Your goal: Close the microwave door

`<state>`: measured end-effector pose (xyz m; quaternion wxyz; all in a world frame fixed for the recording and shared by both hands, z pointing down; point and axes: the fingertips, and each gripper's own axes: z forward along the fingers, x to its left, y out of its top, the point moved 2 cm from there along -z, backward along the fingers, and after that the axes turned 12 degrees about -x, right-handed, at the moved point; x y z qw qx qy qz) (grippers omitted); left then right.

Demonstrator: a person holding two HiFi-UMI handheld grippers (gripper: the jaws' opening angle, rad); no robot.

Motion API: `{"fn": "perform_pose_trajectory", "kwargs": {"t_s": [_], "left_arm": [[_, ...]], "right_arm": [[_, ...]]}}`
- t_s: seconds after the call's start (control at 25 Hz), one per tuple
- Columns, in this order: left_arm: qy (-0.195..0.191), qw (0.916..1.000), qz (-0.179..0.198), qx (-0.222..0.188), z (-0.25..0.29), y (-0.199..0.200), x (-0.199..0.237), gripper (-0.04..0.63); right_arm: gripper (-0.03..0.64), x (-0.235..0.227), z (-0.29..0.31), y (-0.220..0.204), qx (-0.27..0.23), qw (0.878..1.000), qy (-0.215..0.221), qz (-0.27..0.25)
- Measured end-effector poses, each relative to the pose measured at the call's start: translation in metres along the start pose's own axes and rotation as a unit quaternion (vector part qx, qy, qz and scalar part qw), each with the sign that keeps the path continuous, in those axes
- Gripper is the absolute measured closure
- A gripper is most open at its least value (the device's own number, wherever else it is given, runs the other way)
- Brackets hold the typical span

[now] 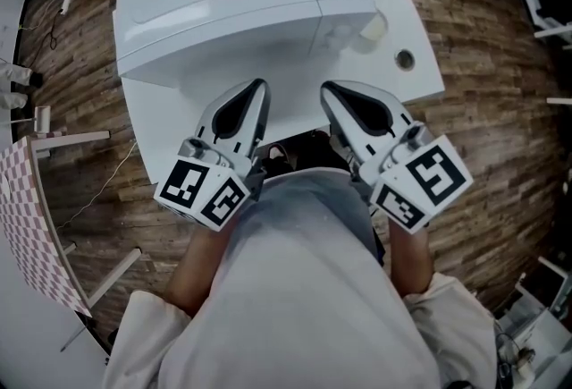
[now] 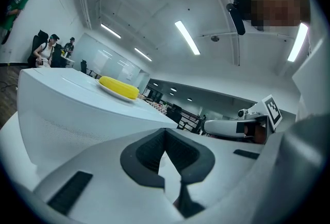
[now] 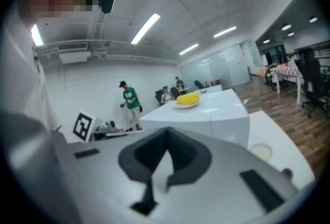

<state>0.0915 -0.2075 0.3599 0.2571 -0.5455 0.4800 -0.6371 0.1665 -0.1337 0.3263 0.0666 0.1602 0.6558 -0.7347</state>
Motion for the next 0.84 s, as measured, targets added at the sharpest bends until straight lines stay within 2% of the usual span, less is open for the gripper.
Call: {"fn": "perform_pose_trajectory", "kwargs": {"t_s": [0.6,0.84], "left_arm": [[-0.007,0.9998,-0.007,-0.015,-0.040,0.007,-0.005,0.577],[-0.006,0.9998,-0.010,-0.016,-0.047,0.000,-0.004,0.577]], "right_arm": [[0.595,0.040,-0.014,-0.019,0.004,1.000,0.000,-0.003],[0.595,0.045,-0.013,-0.029,0.002,1.000,0.014,0.023]]}}
